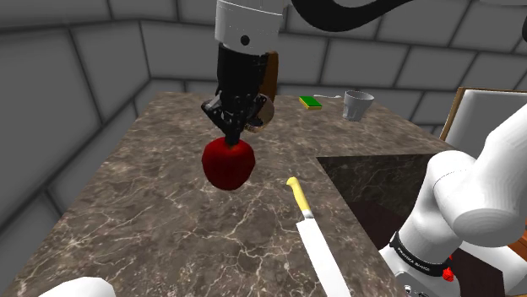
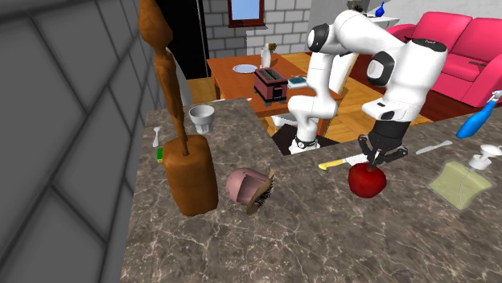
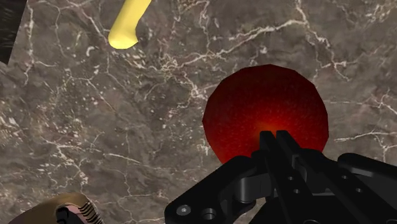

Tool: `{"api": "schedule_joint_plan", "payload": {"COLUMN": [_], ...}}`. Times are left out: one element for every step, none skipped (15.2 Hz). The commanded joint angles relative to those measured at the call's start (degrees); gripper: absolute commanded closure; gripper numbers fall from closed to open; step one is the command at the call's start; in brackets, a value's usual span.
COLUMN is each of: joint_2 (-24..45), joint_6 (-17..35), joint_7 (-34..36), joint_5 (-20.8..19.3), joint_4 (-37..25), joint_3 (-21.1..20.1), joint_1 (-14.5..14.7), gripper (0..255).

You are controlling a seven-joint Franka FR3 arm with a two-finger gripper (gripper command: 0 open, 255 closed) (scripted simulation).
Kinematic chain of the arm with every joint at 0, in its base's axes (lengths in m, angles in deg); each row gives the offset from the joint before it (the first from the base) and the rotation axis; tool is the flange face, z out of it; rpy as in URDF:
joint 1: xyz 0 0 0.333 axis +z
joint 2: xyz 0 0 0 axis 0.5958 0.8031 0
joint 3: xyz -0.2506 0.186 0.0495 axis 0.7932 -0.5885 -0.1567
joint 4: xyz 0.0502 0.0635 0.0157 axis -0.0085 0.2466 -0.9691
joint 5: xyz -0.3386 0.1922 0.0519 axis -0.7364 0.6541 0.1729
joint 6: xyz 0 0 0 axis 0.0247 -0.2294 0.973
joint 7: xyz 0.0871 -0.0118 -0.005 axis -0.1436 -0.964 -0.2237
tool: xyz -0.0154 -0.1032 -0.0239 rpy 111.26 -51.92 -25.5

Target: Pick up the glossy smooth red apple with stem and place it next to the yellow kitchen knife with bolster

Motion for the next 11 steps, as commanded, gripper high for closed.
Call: {"api": "schedule_joint_plan", "payload": {"joint_2": [0.0,0.0,0.0,0.1,0.1,0.1,0.1,0.1,0.1,0.1,0.1], "joint_6": [1.5,2.3,3.1,3.8,4.0,4.0,4.0,4.0,4.0,4.0,4.0], "joint_7": [0.0,0.1,0.1,0.2,0.2,0.2,0.2,0.2,0.2,0.2,0.2], "joint_5": [0.0,0.0,0.0,0.0,0.0,0.0,0.0,0.0,0.0,0.0,0.0], "joint_4": [1.5,2.2,3.0,3.7,3.9,3.9,3.9,3.9,3.9,3.9,3.9], "joint_3": [-0.1,-0.1,-0.1,-0.2,-0.2,-0.2,-0.2,-0.2,-0.2,-0.2,-0.2], "joint_1": [0.0,0.0,0.1,0.1,0.1,0.1,0.1,0.1,0.1,0.1,0.1], "gripper": [255,255,255,255,255,255,255,255,255,255,255]}}
